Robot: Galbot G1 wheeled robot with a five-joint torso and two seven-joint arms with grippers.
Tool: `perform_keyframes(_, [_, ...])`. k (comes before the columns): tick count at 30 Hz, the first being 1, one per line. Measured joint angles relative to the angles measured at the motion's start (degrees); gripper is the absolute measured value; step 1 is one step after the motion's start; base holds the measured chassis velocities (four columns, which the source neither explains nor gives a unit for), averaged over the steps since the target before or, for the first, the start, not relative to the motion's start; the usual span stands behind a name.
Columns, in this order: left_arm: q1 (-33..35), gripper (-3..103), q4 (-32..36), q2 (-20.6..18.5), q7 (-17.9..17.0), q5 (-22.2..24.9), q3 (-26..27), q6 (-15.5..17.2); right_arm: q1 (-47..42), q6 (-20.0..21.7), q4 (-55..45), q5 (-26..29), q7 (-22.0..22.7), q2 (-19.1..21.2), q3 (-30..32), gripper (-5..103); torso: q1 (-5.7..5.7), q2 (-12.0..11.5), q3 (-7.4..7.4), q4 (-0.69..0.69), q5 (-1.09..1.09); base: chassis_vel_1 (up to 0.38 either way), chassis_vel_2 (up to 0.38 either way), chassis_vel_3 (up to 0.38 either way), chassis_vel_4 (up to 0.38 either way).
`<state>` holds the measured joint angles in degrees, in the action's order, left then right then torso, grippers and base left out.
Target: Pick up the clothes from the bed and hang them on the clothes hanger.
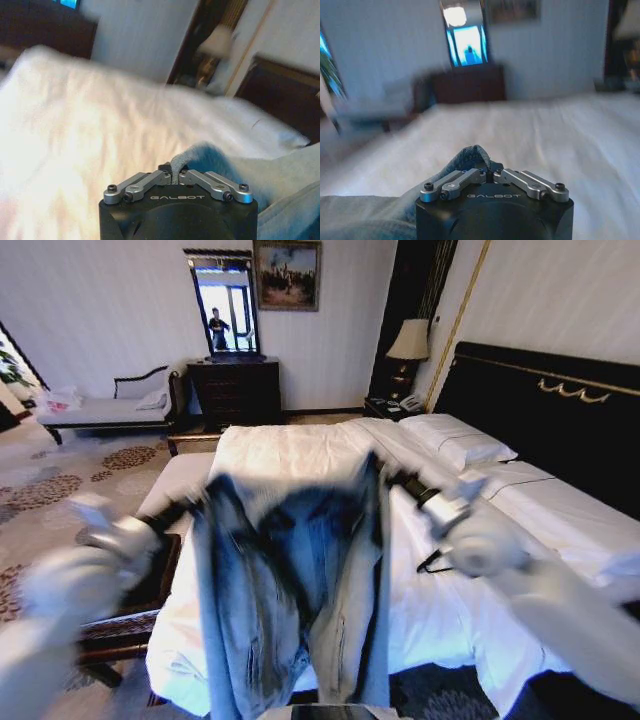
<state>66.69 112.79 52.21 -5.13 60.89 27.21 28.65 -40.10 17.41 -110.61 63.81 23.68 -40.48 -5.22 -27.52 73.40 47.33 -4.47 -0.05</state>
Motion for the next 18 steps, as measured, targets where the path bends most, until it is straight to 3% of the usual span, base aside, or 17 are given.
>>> perform_keyframes(1, [0.00, 2, 0.00, 0.00, 0.00, 0.00, 0.00, 0.00, 0.00, 0.00, 0.00, 0.00, 0.00, 0.00, 0.00, 1, 0.00, 0.00, 0.00, 0.00, 0.00, 0.000, 0.000, 0.000, 0.000])
perform_keyframes(5, [-6.40, 2, -14.84, 7.56, 2.24, -6.74, -7.16, -4.08, 3.70, -1.10, 14.44, -5.33, -1.58, -7.69, -8.43, 1, 0.00, 0.00, 0.00, -0.02, 0.04, 0.000, 0.000, 0.000, 0.000])
perform_keyframes(9, [-8.46, 2, -16.12, 8.52, 2.93, -6.59, -7.43, -5.90, 4.91, -3.90, 17.93, -6.38, -3.33, -10.46, -8.34, 1, -0.01, 0.00, -0.01, -0.01, 0.06, 0.000, 0.000, 0.000, 0.000])
perform_keyframes(16, [-14.84, 2, -14.76, 3.47, 3.56, -0.86, -5.66, -8.18, 9.33, -9.34, 18.61, -6.38, -7.91, -11.02, -7.58, 1, 0.06, 0.01, -0.02, -0.01, 0.03, 0.000, 0.000, 0.000, 0.000])
perform_keyframes(18, [-21.32, 2, -15.61, -1.03, 2.87, 3.67, -6.23, -8.24, 13.61, -10.74, 19.81, -4.92, -8.46, -11.52, -8.35, 1, 0.05, 0.01, -0.02, -0.02, 0.02, 0.000, 0.000, 0.000, 0.000])
